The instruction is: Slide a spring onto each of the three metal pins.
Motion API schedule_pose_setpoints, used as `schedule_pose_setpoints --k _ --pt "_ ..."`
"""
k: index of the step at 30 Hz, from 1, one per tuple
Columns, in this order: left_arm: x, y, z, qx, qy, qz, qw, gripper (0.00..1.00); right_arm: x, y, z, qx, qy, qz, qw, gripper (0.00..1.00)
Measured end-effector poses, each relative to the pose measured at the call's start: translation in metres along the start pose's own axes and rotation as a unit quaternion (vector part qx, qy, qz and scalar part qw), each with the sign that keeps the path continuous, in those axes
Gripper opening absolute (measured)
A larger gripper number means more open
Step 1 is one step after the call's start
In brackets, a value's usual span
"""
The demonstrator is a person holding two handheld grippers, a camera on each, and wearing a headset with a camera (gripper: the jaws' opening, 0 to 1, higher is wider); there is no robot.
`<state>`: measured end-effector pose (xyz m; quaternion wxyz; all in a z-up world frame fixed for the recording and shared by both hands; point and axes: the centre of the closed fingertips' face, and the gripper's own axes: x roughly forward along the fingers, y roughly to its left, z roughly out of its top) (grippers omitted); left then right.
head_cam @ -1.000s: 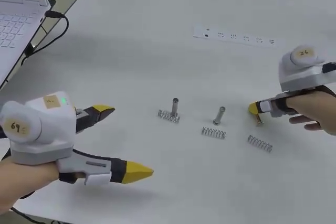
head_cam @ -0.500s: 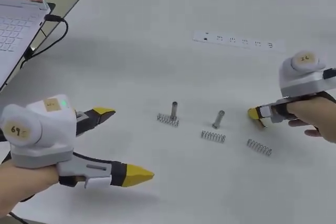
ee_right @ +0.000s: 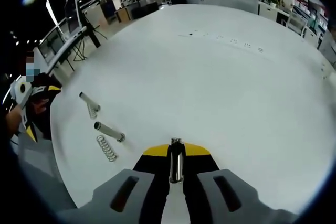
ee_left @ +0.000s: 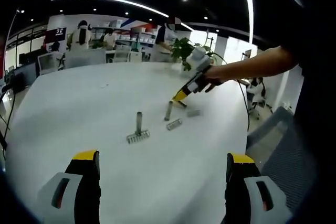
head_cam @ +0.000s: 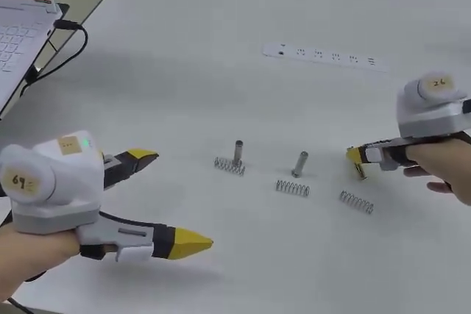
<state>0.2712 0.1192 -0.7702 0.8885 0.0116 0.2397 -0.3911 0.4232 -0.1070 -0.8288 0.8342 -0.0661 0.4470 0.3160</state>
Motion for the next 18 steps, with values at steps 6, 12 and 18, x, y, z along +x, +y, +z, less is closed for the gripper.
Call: schedule_pose_setpoints --k 6,12,18 --pt "-0.001 -0.001 -0.001 0.003 0.002 0.0 1.0 0.98 -0.005 0.0 -0.002 -0.002 -0.012 0.001 0.9999 0.05" --pt "0.0 -0.002 -0.001 0.004 0.002 -0.002 1.0 0.98 -0.009 0.0 -0.002 -0.005 -0.025 -0.002 0.9997 0.05" --pt "0.0 -0.003 -0.002 0.005 0.003 -0.003 1.0 0.98 -0.013 0.002 -0.002 -0.006 -0.036 -0.002 0.9993 0.05"
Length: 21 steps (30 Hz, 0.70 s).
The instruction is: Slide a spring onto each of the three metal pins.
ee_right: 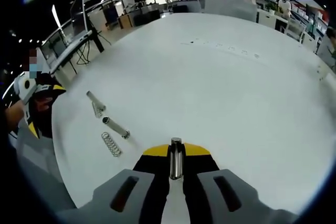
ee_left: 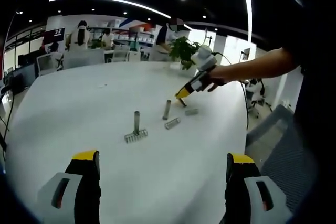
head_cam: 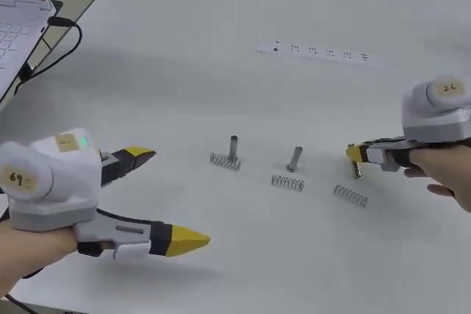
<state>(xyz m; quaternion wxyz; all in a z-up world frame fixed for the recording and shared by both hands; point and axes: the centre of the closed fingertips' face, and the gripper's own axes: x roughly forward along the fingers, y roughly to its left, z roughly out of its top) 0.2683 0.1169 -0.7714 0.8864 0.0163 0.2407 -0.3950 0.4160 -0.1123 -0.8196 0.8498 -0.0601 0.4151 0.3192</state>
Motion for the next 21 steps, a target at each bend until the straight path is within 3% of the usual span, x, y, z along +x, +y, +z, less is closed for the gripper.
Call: schedule_pose_setpoints --k 21 --pt "0.0 0.0001 0.0013 -0.001 -0.001 0.0 1.0 0.98 -0.0002 0.0015 0.0087 -0.005 -0.047 -0.003 0.9989 0.05"
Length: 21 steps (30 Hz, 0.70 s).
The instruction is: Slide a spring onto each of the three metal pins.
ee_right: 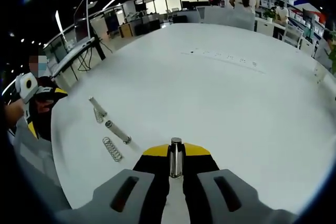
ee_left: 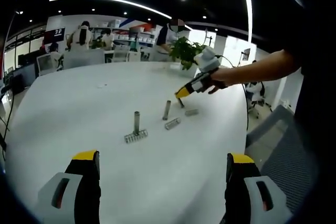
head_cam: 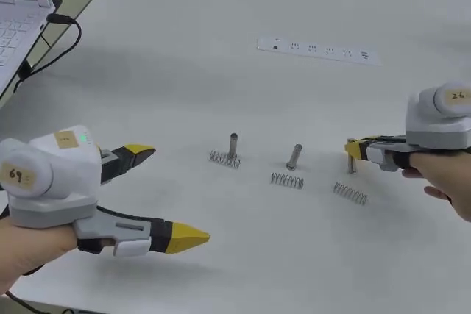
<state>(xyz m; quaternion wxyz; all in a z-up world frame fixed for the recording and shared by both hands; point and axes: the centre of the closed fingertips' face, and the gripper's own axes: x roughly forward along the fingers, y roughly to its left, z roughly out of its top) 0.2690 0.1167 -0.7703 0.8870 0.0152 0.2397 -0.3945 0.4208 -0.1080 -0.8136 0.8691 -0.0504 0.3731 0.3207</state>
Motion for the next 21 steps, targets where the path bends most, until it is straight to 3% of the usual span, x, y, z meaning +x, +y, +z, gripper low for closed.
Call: schedule_pose_setpoints --k 21 --pt "0.0018 -0.0009 -0.0017 0.0 0.002 -0.001 1.0 0.98 -0.0072 0.0008 -0.0011 -0.014 -0.029 -0.001 0.9995 0.05"
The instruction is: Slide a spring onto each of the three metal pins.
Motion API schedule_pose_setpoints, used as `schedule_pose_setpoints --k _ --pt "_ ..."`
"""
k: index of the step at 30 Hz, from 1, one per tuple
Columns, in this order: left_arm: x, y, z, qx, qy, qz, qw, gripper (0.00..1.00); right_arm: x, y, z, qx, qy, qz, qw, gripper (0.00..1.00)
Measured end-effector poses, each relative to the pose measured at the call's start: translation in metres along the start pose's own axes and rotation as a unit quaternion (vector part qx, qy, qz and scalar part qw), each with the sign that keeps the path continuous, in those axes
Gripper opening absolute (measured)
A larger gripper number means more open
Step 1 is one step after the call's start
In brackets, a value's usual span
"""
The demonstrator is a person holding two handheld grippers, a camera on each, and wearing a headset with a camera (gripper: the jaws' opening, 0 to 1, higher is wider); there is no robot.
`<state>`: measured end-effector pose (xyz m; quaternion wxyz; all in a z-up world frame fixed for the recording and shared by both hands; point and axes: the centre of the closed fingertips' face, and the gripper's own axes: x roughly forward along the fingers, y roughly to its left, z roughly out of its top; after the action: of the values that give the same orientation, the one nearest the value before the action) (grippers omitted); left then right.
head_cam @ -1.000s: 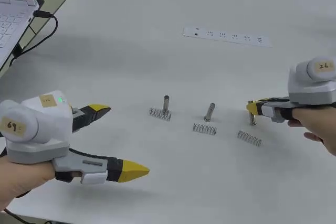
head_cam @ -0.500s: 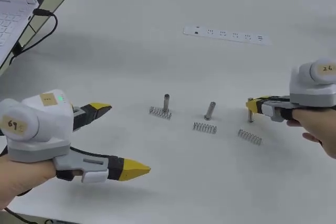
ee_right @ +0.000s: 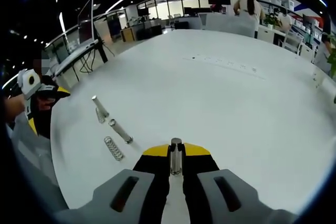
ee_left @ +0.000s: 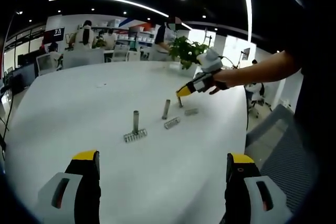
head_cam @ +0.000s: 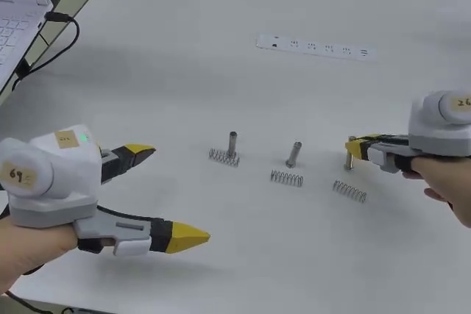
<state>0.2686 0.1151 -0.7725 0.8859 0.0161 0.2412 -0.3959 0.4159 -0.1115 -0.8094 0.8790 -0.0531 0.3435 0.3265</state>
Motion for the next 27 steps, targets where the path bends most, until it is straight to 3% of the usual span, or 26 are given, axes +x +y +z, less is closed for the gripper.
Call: schedule_pose_setpoints --k 9,22,27 --pt "0.001 0.0 0.002 0.001 -0.003 -0.001 1.0 0.98 -0.013 0.004 -0.007 -0.016 -0.018 -0.003 0.9997 0.06" --pt "0.0 -0.002 0.001 0.002 -0.005 -0.001 1.0 0.98 -0.016 0.013 -0.012 -0.063 -0.005 -0.011 0.9979 0.06" --pt "0.0 -0.003 0.001 0.0 -0.006 -0.002 1.0 0.98 -0.016 0.012 -0.012 -0.064 -0.001 -0.011 0.9979 0.06"
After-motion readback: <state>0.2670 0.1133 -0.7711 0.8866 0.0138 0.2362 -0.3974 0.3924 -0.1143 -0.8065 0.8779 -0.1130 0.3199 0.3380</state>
